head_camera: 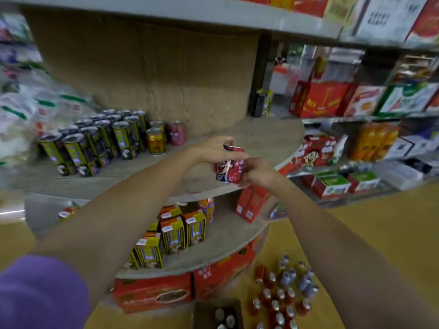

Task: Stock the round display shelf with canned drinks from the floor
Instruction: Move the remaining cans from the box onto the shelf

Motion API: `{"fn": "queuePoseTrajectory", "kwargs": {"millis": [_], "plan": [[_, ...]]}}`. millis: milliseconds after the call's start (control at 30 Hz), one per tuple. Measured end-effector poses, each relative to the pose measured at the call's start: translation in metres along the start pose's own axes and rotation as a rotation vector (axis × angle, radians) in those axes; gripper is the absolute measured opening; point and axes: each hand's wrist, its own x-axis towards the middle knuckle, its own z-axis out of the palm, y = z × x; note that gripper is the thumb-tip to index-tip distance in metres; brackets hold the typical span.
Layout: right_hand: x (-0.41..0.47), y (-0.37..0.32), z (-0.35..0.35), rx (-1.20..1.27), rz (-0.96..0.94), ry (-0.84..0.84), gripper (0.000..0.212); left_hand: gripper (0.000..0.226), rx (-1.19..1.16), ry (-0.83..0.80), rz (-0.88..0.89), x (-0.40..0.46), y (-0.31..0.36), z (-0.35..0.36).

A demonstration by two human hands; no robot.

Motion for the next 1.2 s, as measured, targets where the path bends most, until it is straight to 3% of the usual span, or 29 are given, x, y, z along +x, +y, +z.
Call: {"fn": "queuePoseTrajectory", "kwargs": {"millis": [100,300,567,700,933,1067,1200], "plan": [[0.003,-0.023,0.002,-0.013,-0.011,-0.02,0.045,0.05,0.001,0.005,-0.01,-0.011,0.006,-0.024],[0.006,-0.052,0.005,0.027,-0.039,-0.174,0.04,0.062,0.066,-0.022,-0.093,-0.021,0.006,-0.066],[0.024,-0.084,0.027,-0.084,-0.13,-0.193,0.036,0.049,-0.089,-0.213,-0.129,-0.027,-0.002,-0.12],[0.044,-0.1,0.042,-0.106,-0.163,-0.162,0.062,0.059,0.056,-0.28,-0.132,-0.018,-0.002,-0.137],[0.088,-0.094,0.063,-0.09,-0.168,-0.084,0.076,0.068,0.079,-0.285,-0.13,0.013,-0.034,-0.156],[0.107,-0.091,0.076,-0.091,-0.096,-0.07,0.055,0.064,0.079,-0.26,-0.123,0.032,-0.064,-0.16],[0.133,-0.086,0.094,-0.074,-0.009,-0.095,0.053,0.065,0.168,-0.255,-0.108,0.052,-0.092,-0.165]]}}
